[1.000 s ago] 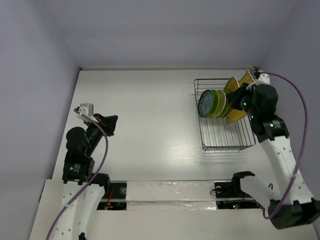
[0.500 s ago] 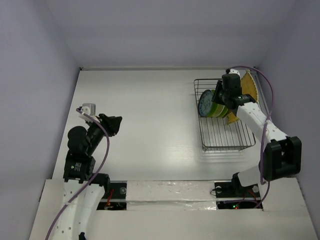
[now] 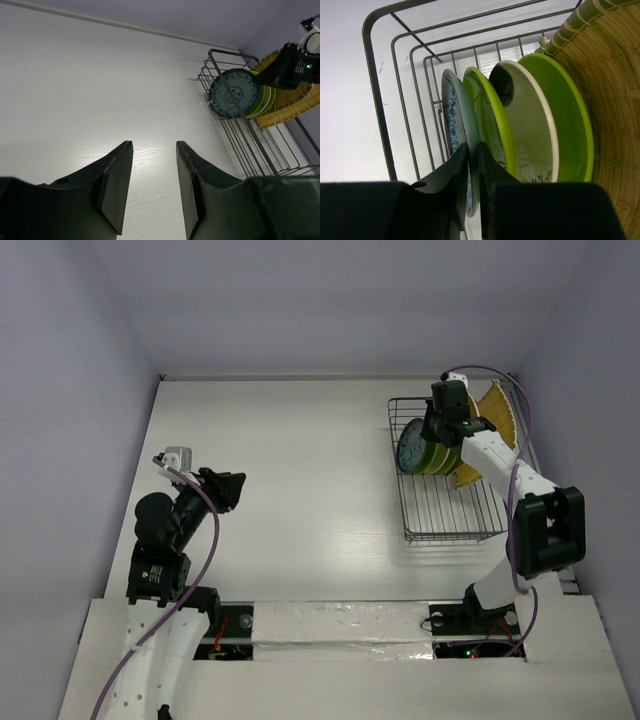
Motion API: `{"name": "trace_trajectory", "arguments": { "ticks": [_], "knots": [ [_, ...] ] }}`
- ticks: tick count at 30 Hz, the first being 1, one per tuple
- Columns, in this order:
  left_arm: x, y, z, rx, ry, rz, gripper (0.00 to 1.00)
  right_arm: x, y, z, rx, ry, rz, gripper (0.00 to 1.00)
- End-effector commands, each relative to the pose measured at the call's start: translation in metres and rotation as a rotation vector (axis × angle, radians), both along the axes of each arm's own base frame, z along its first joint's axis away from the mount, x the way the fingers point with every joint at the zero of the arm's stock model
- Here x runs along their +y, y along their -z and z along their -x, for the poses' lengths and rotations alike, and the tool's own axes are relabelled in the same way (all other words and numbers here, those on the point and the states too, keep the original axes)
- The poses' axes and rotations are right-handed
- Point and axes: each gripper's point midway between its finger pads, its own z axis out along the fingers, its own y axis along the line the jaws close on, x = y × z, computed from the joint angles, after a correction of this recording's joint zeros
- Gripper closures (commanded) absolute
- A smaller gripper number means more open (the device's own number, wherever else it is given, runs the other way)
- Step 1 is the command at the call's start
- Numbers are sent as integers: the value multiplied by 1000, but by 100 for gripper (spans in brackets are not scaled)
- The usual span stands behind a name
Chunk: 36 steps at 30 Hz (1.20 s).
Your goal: Unload the plates from the dish rack
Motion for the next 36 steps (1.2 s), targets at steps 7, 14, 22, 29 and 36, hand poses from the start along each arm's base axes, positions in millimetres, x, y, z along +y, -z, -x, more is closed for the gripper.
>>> {"name": "trace_trajectory", "arguments": {
  "ticks": [7, 14, 22, 29, 36],
  "knots": [
    [-3, -13, 1, -73, 21, -2, 63, 7, -99, -2, -177, 30, 99, 100],
    [-3, -16, 3, -84, 19, 2, 62, 0, -156, 27, -250, 44, 159, 100],
    [0, -15, 2, -81, 1, 3, 62, 59, -211, 54, -417, -198, -113, 100],
    [2, -12, 0, -65, -15, 2, 62, 221, -168, 39, -349, -501, -448, 100],
    [6, -9, -2, -51, -39, 1, 62, 378, -84, 11, -184, -604, -538, 100]
  ]
}}
